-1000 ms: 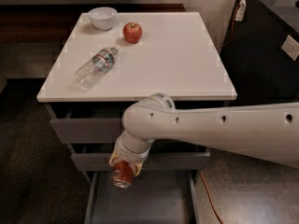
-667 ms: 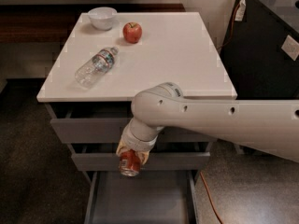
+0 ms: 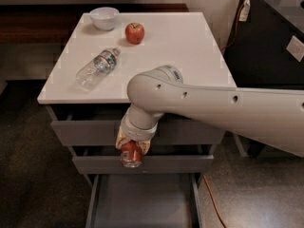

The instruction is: Pick coke can from bottom drawer and place on counter

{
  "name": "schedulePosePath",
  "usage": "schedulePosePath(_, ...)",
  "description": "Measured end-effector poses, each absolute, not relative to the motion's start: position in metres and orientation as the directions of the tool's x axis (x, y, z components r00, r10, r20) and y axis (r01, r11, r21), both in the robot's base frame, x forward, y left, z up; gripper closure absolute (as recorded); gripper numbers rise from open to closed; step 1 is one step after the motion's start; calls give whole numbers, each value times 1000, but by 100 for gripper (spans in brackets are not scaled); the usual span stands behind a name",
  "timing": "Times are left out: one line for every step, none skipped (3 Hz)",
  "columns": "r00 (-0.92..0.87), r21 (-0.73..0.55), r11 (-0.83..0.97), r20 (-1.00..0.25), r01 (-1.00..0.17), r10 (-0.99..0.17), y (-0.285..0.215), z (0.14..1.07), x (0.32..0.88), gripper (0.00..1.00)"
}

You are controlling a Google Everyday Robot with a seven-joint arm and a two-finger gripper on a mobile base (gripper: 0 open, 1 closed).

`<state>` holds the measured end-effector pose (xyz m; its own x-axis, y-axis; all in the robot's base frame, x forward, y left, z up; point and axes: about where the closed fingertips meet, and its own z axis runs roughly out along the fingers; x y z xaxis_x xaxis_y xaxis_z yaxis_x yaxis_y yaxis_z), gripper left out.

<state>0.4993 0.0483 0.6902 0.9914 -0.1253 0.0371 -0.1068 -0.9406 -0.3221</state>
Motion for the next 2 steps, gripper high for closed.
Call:
schedulePosePath(995, -296, -952, 42, -75, -91, 52, 712, 498, 100)
schedulePosePath(999, -305, -952, 40, 6, -6, 64, 759, 473, 100)
